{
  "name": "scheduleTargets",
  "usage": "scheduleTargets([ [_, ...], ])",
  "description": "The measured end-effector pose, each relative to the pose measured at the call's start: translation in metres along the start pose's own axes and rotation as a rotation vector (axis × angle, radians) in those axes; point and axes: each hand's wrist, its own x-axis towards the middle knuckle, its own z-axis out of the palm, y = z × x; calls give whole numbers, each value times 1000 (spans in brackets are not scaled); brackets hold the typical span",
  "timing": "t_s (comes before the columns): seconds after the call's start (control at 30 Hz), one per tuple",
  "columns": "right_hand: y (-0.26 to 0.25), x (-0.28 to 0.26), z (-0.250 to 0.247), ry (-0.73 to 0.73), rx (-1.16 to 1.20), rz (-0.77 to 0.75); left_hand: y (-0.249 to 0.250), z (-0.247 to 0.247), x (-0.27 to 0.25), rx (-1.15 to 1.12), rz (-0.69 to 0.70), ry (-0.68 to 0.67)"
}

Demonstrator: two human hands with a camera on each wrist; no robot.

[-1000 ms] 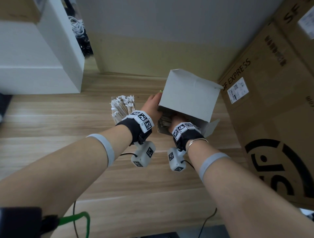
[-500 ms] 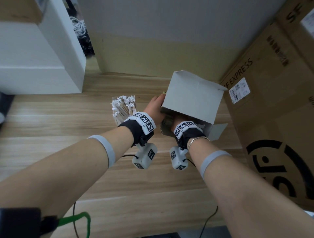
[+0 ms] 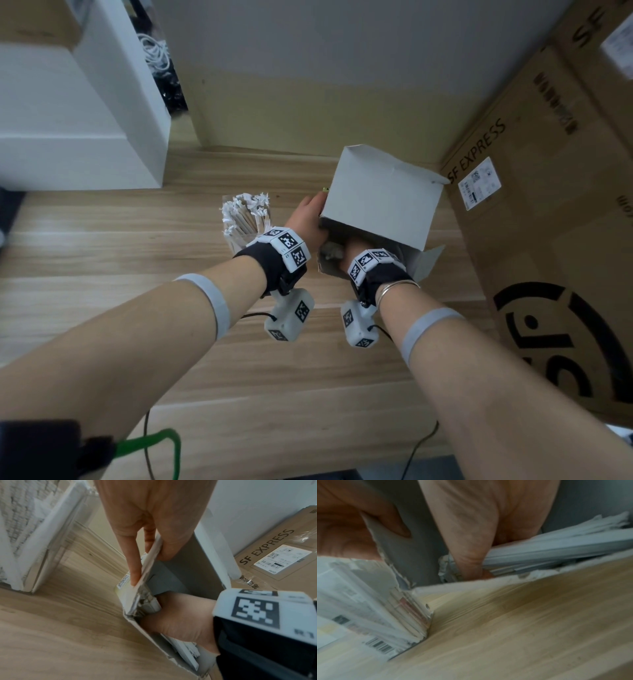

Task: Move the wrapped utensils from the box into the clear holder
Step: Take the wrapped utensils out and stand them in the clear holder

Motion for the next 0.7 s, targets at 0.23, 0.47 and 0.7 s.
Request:
scheduleTargets([
  [0.23,-13,1,-10,-6,18,-32,-5,6,10,140,-176,-83],
  [0.47,-15,-8,-12,70,187,-121,-8,4,15,35,-284,-47],
  [0.7,-13,-15,-27,165,631,-123,-13,5,17,99,-342,-31],
])
